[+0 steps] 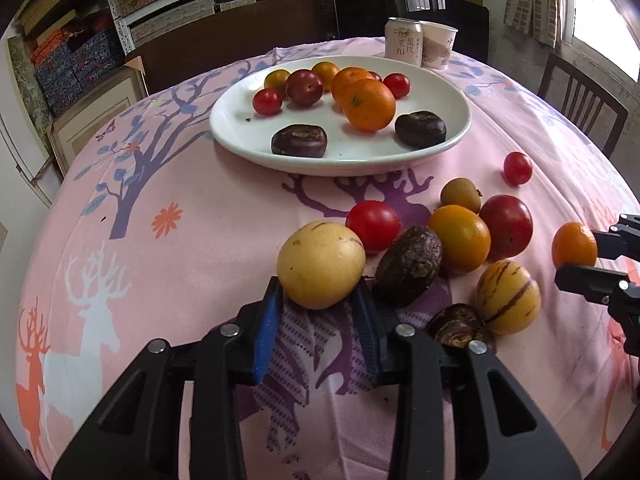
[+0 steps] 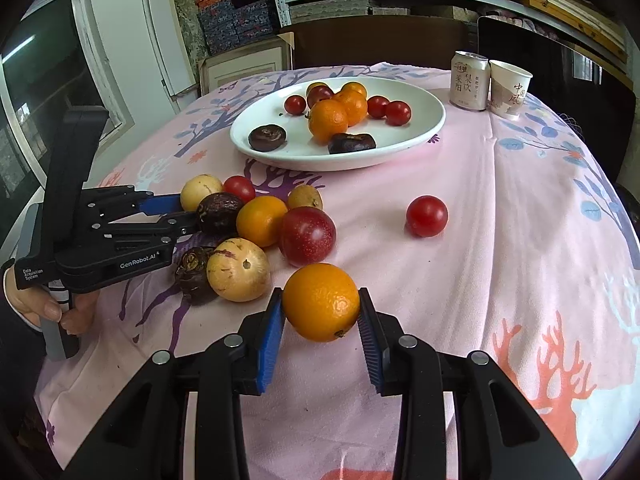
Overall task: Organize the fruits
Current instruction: 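Grasp a mandarin with the right tool while the left tool grasps a pale yellow fruit, then lower the mandarin and pale yellow fruit onto the plate, opening both tools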
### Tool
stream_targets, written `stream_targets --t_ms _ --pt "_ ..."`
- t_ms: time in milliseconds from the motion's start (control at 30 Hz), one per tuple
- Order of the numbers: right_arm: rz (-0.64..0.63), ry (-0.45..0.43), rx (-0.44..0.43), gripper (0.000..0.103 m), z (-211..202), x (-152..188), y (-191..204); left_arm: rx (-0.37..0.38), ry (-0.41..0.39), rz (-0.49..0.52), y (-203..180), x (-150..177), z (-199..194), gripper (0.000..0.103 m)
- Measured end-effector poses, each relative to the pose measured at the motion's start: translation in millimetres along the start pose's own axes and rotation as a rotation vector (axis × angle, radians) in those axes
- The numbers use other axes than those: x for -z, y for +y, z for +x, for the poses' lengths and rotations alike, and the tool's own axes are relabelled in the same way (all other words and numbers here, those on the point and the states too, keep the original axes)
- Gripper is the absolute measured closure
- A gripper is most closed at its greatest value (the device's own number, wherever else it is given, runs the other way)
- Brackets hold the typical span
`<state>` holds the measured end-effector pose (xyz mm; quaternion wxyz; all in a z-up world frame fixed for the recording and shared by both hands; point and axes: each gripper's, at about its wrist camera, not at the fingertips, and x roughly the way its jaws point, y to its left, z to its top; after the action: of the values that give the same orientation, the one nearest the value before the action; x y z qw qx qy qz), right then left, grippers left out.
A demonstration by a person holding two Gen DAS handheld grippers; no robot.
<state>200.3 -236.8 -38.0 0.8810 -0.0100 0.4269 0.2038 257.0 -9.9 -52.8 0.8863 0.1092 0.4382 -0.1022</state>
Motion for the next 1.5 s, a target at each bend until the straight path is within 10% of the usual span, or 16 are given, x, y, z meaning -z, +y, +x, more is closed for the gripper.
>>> stream_targets --t_ms 333,667,1200,1500 --pt "-0.007 -0.027 -0.009 0.066 -15.1 -4.2 0.5 0.023 -0.010 -0.033 11.7 6.0 -18.0 0.080" --pt "0.002 -0.018 -0.010 0.066 -11.9 -3.0 -2.3 0.010 0.010 0.000 9.8 -3.5 2.7 0.061" --pt "-0.006 -0.027 -0.010 0.066 -13.7 -8.2 -1.2 0.014 -0.030 -0.015 15.1 -5.7 -7.8 0.064" --pt "-0.074 -0.216 0.025 0.067 -41.6 -59.8 0.8 0.023 -0.167 -0.013 12.5 -44.9 -55.8 0.064"
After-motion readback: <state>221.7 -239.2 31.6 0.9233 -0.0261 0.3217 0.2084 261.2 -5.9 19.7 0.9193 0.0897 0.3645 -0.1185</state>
